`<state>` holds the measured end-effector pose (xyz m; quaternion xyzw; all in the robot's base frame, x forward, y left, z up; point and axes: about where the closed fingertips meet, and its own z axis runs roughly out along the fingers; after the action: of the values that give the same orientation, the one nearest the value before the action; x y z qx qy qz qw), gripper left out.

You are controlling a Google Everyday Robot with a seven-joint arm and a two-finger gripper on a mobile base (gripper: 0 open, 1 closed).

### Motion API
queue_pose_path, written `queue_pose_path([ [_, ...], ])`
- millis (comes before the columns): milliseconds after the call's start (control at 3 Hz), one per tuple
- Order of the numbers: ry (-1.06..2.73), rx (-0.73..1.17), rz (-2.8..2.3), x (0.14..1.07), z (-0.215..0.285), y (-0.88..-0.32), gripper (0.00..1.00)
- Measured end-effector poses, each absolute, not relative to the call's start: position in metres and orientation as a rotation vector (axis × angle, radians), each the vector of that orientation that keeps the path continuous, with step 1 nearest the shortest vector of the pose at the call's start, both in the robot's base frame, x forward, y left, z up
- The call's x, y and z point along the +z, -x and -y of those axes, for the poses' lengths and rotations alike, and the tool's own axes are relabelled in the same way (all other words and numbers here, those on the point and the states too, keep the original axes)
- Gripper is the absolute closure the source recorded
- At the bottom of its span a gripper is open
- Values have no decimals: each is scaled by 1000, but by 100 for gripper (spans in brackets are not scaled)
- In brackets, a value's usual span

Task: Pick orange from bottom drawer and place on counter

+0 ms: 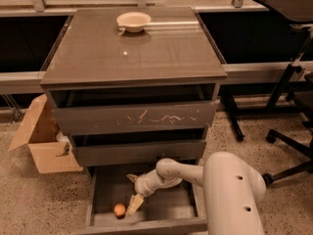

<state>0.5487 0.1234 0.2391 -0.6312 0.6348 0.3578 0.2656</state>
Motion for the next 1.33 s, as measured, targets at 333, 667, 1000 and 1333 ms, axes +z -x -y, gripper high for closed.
queue_pose_path([
  [333,1706,945,-1675,219,-132,-548,0],
  [667,1697,949,-1631,197,-142,-548,0],
  [1000,1701,959,-1610,176,-151,-550,3],
  [1333,1699,975,-1604,158,-157,-553,19],
])
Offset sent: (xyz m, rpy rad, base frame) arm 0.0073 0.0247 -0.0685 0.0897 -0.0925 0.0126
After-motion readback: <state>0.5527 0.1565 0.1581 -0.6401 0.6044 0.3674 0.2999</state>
